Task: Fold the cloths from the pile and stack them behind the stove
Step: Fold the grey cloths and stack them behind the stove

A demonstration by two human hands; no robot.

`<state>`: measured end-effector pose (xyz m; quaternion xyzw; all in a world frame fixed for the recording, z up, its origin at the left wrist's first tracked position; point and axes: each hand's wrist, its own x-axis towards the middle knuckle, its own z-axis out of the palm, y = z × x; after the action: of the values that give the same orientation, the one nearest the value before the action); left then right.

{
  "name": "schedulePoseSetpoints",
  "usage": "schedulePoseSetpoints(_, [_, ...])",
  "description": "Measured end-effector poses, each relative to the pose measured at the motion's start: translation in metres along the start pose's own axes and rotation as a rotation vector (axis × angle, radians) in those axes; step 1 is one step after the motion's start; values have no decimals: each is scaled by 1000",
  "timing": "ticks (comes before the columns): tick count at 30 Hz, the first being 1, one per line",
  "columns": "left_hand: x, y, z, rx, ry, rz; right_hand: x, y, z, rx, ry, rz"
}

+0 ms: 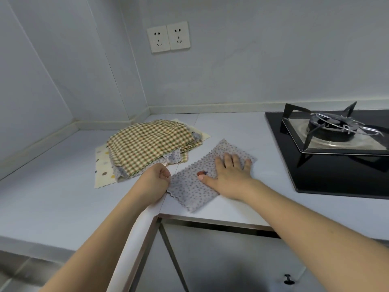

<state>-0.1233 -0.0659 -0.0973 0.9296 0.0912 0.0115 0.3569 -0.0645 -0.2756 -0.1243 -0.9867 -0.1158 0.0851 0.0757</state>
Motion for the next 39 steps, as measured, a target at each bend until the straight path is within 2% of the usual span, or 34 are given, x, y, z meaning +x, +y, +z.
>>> schedulePoseSetpoints(2, [-9, -3, -3, -29, -31, 35, -3, 1, -5, 19, 40, -30])
schedulePoseSetpoints(5, [-20, -9, -6, -50, -50, 102, -29, -10, 1, 49, 284, -175])
schedulePoseSetpoints(6, [-22, -10, -8, -36, -47, 122, -39, -15, 6, 50, 311, -229])
schedulePoseSetpoints(11, [-37, -11, -9, 121, -50, 142, -61, -22, 24, -9, 47, -280])
schedulePoseSetpoints(15, [-57, -17, -15, 161, -108, 190, -78, -8, 21, -70, 13, -396])
schedulePoseSetpoints(18, [-70, -20, -18, 146, -169, 236, -90, -3, 28, -106, 158, -489])
schedulePoseSetpoints(21, [-74, -23, -19, 206, -165, 312, -97, -4, 30, 40, 388, -635])
schedulePoseSetpoints(23, [-71, -28, -18, 301, -149, 397, -99, -4, 32, 164, 446, -677])
schedulePoseSetpoints(26, [-65, -31, -18, 257, -116, 417, -102, 0, 24, 369, 424, -552])
schedulePoseSetpoints(28, [-61, -26, -17, 54, -91, 372, -103, 4, 13, 487, 379, -466])
schedulePoseSetpoints(30, [-54, -13, -16, -246, -123, 278, -99, 8, 4, 625, 344, -381])
schedulePoseSetpoints(32, [-39, 1, -11, -403, -103, 215, -89, 10, -6, 710, 326, -290])
schedulePoseSetpoints(36, [0, 33, 12, -492, -11, 118, -58, 19, -25, 832, 302, -122])
schedulePoseSetpoints(39, [29, 56, 34, -357, 69, 95, -37, 30, -31, 737, 328, -4])
